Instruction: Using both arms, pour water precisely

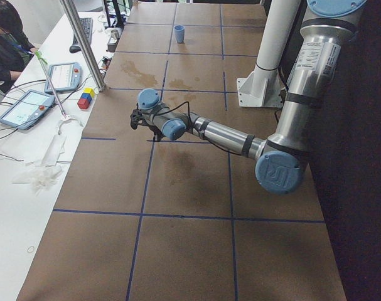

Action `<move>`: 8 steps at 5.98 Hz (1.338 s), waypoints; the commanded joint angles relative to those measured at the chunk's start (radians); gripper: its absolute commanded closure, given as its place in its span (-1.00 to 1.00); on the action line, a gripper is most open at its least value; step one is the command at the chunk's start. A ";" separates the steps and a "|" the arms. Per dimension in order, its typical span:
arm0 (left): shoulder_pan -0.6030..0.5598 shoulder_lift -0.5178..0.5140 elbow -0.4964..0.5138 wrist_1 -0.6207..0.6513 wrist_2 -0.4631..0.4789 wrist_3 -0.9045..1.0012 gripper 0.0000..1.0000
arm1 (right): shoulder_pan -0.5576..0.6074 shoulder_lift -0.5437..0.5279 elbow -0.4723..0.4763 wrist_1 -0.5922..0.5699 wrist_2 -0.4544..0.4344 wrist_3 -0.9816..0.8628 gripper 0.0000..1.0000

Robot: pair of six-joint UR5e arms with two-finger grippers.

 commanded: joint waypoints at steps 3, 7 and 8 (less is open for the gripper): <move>-0.071 0.151 0.088 -0.208 -0.036 0.030 0.98 | -0.002 0.000 0.001 0.000 0.005 0.001 -1.00; 0.004 0.123 0.250 -0.422 0.056 -0.109 0.98 | -0.002 0.001 0.001 0.000 0.005 0.001 -1.00; 0.024 0.108 0.272 -0.422 0.056 -0.109 0.98 | -0.002 0.001 0.001 0.000 0.005 0.001 -1.00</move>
